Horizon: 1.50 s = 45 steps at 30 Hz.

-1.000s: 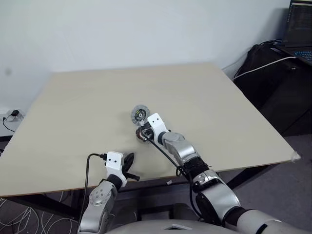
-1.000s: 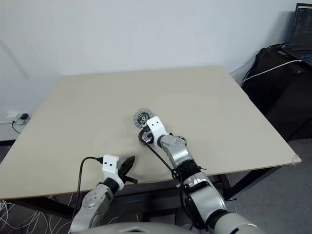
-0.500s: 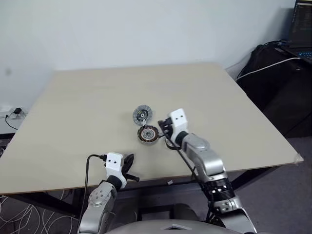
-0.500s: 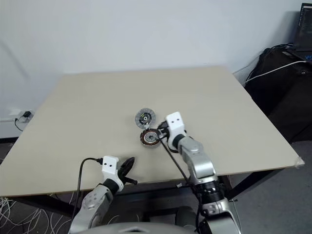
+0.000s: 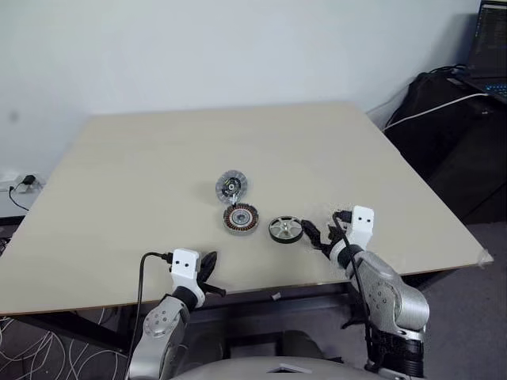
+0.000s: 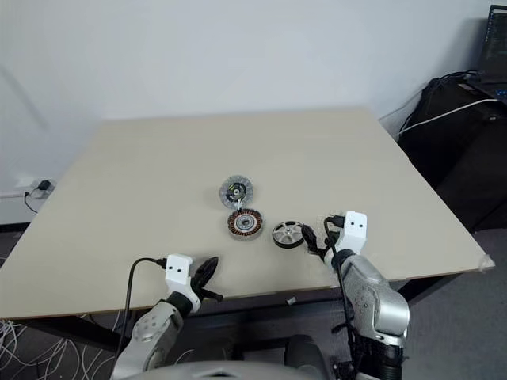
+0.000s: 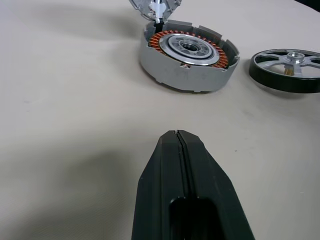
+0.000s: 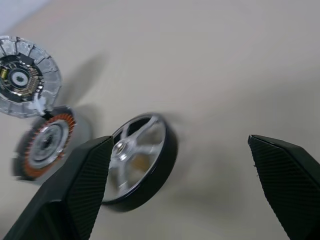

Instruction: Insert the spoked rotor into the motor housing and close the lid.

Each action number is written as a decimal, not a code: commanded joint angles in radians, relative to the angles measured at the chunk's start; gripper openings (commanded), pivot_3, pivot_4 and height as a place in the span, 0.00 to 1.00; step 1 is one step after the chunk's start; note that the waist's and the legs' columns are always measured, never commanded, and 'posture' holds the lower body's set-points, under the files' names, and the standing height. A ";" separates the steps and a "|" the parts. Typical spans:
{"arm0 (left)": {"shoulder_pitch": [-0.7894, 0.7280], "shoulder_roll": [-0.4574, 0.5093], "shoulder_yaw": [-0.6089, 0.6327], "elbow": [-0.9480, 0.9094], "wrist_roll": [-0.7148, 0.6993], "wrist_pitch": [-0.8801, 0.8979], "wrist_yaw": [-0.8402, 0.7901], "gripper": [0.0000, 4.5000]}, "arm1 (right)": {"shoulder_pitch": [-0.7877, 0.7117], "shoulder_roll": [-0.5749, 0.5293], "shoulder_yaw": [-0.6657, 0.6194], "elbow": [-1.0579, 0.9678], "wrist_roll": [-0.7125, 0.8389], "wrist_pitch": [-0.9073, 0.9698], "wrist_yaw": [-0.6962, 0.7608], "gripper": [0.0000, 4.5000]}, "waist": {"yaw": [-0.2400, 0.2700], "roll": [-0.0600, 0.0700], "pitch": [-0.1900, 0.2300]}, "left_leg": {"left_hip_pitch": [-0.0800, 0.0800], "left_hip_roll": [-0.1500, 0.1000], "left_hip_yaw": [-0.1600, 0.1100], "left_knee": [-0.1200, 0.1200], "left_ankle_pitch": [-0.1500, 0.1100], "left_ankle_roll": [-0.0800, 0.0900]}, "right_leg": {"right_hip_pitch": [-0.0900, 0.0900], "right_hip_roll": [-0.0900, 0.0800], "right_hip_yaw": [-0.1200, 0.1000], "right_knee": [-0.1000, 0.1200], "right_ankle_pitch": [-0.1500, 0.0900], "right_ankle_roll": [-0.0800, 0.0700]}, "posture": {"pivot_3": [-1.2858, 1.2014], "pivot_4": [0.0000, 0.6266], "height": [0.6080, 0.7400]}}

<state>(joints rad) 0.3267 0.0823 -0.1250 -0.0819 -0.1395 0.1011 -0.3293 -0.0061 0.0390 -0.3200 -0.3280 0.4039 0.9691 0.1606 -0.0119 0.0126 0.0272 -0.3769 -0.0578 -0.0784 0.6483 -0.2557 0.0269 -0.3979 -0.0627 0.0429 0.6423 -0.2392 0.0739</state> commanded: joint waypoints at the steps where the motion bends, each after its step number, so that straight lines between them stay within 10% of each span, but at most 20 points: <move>1: -0.009 0.009 0.005 -0.036 -0.015 0.003 -0.009 0.00 | -0.030 0.080 -0.101 -0.052 0.145 0.116 -0.067 0.99 | 0.001 0.001 0.001 | 0.000 0.000 0.000 0.000 0.000 0.000 | 0.000 0.000 0.000 0.000 0.000 0.000 | 0.52 0.00 1.00; 16: -0.004 0.016 0.001 -0.045 -0.018 0.017 -0.007 0.00 | -0.138 0.184 -0.271 0.136 0.632 0.226 -0.366 0.99 | -0.009 0.006 0.005 | -0.002 0.000 0.000 -0.001 0.000 0.003 | 0.000 0.000 -0.001 -0.002 0.000 0.000 | 0.52 0.00 1.00; 32: -0.004 0.019 0.000 -0.047 -0.014 0.016 -0.006 0.00 | -0.141 0.131 -0.165 0.245 0.692 0.123 -0.408 0.99 | -0.012 0.007 0.005 | -0.002 0.000 0.001 -0.001 0.000 0.004 | 0.000 0.000 -0.001 -0.003 0.000 0.000 | 0.52 0.00 1.00; 45: -0.008 0.017 0.001 -0.045 -0.013 0.010 -0.003 0.00 | -0.144 0.107 -0.125 0.271 0.693 0.080 -0.411 0.14 | -0.012 0.007 0.005 | -0.002 0.000 0.001 -0.001 0.000 0.004 | 0.000 0.000 -0.001 -0.003 0.000 0.000 | 0.52 0.00 1.00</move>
<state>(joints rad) 0.3309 0.1001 -0.1270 -0.0841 -0.1394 0.1230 -0.3290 -0.1516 0.0937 -0.4755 -0.0429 1.0750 1.0658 -0.2487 -0.0242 0.0192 0.0323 -0.3784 -0.0575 -0.0778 0.6471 -0.2558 0.0310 -0.3982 -0.0626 0.0423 0.6390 -0.2393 0.0741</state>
